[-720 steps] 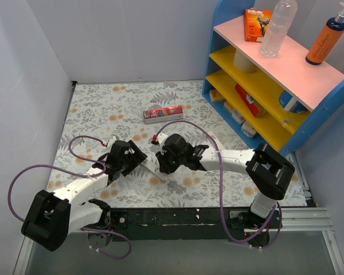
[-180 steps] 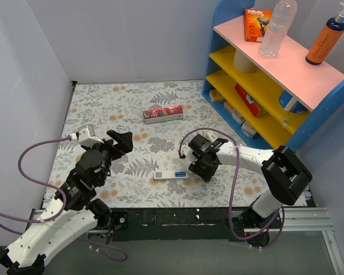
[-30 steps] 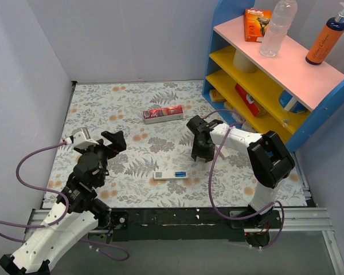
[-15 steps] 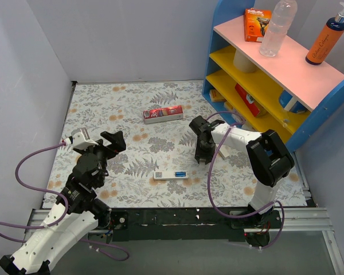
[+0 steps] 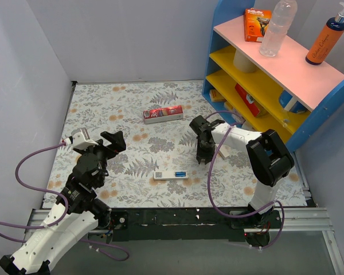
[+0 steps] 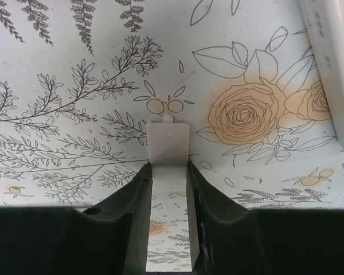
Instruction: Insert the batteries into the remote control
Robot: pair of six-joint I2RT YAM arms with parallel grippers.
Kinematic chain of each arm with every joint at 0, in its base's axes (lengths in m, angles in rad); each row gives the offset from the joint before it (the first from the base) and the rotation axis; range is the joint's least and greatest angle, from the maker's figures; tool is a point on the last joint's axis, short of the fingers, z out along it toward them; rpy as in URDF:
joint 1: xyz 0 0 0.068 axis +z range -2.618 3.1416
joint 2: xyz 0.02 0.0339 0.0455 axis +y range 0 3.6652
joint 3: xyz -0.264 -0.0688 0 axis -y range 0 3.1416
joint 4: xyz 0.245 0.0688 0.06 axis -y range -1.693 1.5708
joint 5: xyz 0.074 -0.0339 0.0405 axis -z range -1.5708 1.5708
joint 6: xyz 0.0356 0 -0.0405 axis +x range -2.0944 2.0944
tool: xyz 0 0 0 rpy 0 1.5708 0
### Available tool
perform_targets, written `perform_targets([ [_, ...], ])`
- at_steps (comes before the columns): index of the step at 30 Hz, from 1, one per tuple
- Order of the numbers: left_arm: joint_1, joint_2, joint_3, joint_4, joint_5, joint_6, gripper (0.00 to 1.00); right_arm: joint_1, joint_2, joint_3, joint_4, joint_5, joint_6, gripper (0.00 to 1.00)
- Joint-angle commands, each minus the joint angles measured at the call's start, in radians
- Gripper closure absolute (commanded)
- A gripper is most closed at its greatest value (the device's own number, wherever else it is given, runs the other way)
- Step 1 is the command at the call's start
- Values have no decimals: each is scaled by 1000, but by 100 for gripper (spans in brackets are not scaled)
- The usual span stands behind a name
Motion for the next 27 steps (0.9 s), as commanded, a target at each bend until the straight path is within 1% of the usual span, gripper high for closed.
perform_targets([
  [1, 2, -9, -6, -5, -4, 1, 2, 7, 33, -34, 20, 10, -129, 96],
  [2, 2, -9, -6, -7, -3, 2, 2, 10, 29, -22, 15, 17, -156, 99],
  [3, 3, -9, -6, -7, -3, 1, 2, 19, 22, -16, 0, 27, -205, 99],
  [6, 2, -9, -6, -7, -3, 1, 2, 43, -5, 8, -23, 71, -276, 99],
  [7, 2, -9, -6, -7, -3, -1, 2, 50, -16, 12, -28, 73, -329, 99],
  [13, 2, -9, -5, -8, -4, -1, 2, 96, -62, 35, -18, -24, -530, 97],
  [15, 3, -7, -6, -8, -3, 1, 2, 114, -68, 45, -31, -64, -569, 95],
  [20, 2, -1, -6, -10, -3, -1, 2, 175, -86, 85, -69, -61, -690, 94],
  [23, 3, 2, -5, -10, -3, 1, 2, 215, -103, 110, -74, -76, -732, 93],
  [24, 3, 5, -5, -10, -3, -1, 2, 226, -108, 119, -77, -79, -783, 93],
  [27, 3, 8, -3, -8, -1, -1, 2, 277, -108, 147, -80, -84, -856, 92],
])
